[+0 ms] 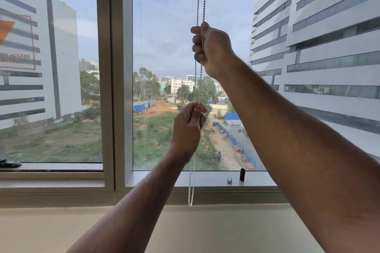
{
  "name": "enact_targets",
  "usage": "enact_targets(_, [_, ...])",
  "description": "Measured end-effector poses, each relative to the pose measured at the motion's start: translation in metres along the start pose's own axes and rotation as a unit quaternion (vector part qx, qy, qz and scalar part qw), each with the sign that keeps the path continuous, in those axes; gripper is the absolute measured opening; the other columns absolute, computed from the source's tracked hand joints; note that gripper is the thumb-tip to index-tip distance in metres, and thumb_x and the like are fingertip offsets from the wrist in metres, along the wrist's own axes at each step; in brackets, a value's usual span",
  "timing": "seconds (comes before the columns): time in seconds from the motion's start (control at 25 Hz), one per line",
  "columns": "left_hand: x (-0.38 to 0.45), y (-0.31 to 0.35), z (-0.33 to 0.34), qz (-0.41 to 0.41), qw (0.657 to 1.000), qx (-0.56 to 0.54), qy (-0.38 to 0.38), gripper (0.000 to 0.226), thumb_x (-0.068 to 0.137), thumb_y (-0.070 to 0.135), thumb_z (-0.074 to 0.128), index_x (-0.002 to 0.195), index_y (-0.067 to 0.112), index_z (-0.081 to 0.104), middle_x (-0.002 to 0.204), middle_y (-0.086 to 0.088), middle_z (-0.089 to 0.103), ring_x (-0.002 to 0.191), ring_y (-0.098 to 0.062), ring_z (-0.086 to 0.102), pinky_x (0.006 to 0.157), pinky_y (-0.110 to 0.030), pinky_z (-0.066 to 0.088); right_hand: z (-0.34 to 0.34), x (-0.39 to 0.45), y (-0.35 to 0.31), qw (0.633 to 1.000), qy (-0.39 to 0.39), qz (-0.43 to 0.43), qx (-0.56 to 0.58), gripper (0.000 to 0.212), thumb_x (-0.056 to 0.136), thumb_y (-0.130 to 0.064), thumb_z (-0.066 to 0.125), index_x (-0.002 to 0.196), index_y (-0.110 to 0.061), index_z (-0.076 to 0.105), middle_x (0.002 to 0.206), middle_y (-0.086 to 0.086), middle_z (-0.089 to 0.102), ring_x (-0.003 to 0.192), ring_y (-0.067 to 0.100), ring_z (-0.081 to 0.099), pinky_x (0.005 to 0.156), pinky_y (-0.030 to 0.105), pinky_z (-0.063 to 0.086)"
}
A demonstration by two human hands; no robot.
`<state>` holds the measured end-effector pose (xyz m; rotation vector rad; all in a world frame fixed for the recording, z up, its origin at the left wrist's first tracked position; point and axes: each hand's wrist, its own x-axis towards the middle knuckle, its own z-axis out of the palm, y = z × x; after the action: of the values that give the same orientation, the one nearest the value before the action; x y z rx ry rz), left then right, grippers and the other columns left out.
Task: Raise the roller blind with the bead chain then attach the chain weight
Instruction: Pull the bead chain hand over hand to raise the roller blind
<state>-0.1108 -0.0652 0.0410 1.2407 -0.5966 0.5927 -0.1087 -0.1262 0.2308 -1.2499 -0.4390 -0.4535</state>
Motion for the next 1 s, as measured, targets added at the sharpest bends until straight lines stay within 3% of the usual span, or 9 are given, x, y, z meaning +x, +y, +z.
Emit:
enact_targets(0.12, [-0.006,-0.004,0.003,0.005,1.0,0.005,-0.012,0.029,0.109,0.009,0.04,0.088,0.01,0.06,0.055,0.005,0.035,0.041,-0.002,0.027,0.041,-0.015,0.024,-0.003,0.0,0.009,1.0,0.02,-0.02,0.008,0.033,0.108,-0.017,0.039,0.085,-0.011,0.061,0.041,-0.01,0.034,0.032,0.008,0.021,0.039,0.02,0.015])
enact_targets(0.48, [-0.028,-0.027,-0.006,-0.083,0.995,-0.03,-0.042,0.036,0.108,0.007,0.036,0.085,0.013,0.062,0.057,-0.005,0.036,0.044,-0.011,0.025,0.042,-0.02,0.02,-0.024,-0.031,0.042,0.998,-0.003,-0.062,-0.001,0.033,0.108,-0.012,0.036,0.084,-0.011,0.059,0.042,-0.012,0.031,0.038,0.009,0.019,0.042,0.02,0.016])
enact_targets(0.56, [-0.026,-0.024,-0.008,-0.086,0.995,-0.029,-0.04,0.034,0.108,0.008,0.034,0.091,0.007,0.064,0.06,-0.01,0.046,0.045,-0.014,0.033,0.042,-0.021,0.026,-0.029,-0.04,0.047,0.998,-0.009,-0.064,-0.001,0.033,0.109,-0.012,0.036,0.085,-0.011,0.059,0.044,-0.012,0.03,0.038,0.009,0.018,0.042,0.019,0.017])
enact_targets(0.72, [-0.002,-0.003,-0.006,-0.048,0.999,-0.018,-0.017,0.034,0.11,0.014,0.035,0.1,0.006,0.066,0.076,-0.014,0.065,0.058,-0.017,0.06,0.049,-0.031,0.053,-0.037,-0.06,0.062,0.998,-0.007,-0.059,-0.02,0.033,0.108,-0.016,0.041,0.082,-0.014,0.061,0.049,-0.01,0.03,0.04,0.008,0.022,0.043,0.021,0.02])
enact_targets(0.84, [0.026,0.026,-0.001,0.001,1.0,-0.016,0.014,0.035,0.11,0.015,0.036,0.092,0.01,0.066,0.071,0.003,0.068,0.063,-0.007,0.064,0.055,-0.029,0.055,-0.038,-0.078,0.081,0.998,0.0,-0.055,-0.033,0.031,0.107,-0.019,0.044,0.083,-0.014,0.063,0.05,-0.008,0.037,0.041,0.008,0.029,0.042,0.022,0.026])
enact_targets(1.0, [0.058,0.065,0.012,0.004,0.998,-0.058,0.03,0.036,0.112,0.023,0.035,0.109,0.009,0.067,0.098,-0.012,0.075,0.084,-0.019,0.073,0.073,-0.038,0.06,-0.037,-0.099,0.102,0.999,0.001,-0.044,-0.033,0.041,0.105,-0.015,0.046,0.07,-0.023,0.065,0.047,-0.009,0.04,0.04,0.009,0.027,0.041,0.024,0.021])
